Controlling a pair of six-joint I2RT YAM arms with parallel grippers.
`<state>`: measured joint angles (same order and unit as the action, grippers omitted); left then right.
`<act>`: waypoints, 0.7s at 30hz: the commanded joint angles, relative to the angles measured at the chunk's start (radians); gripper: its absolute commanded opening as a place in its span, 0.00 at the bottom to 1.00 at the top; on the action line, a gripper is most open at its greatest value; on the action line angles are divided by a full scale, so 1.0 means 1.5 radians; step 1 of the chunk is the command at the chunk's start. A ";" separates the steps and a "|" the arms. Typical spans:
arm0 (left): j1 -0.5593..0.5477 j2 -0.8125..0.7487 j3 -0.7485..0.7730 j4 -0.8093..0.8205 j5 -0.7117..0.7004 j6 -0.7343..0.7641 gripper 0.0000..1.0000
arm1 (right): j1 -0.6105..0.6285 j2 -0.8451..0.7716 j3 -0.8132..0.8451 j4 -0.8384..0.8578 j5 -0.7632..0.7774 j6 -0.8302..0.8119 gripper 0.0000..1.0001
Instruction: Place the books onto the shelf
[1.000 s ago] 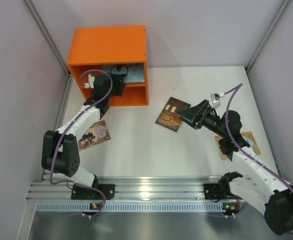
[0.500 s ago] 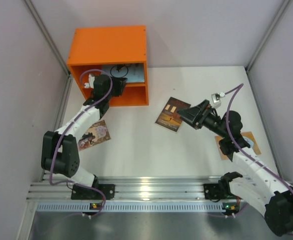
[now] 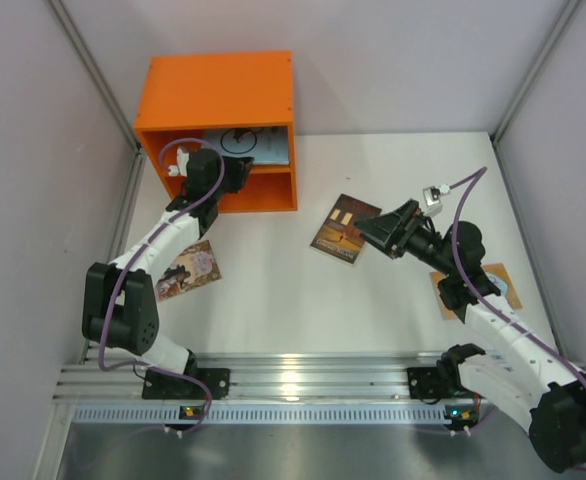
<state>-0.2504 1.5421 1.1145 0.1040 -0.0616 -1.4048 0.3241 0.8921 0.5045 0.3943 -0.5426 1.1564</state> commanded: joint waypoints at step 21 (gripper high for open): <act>-0.018 0.022 0.007 0.094 0.001 -0.061 0.00 | -0.006 0.013 0.003 0.026 0.010 -0.023 1.00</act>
<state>-0.2581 1.5639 1.0908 0.1772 -0.0723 -1.4921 0.3241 0.9092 0.5041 0.3954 -0.5388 1.1469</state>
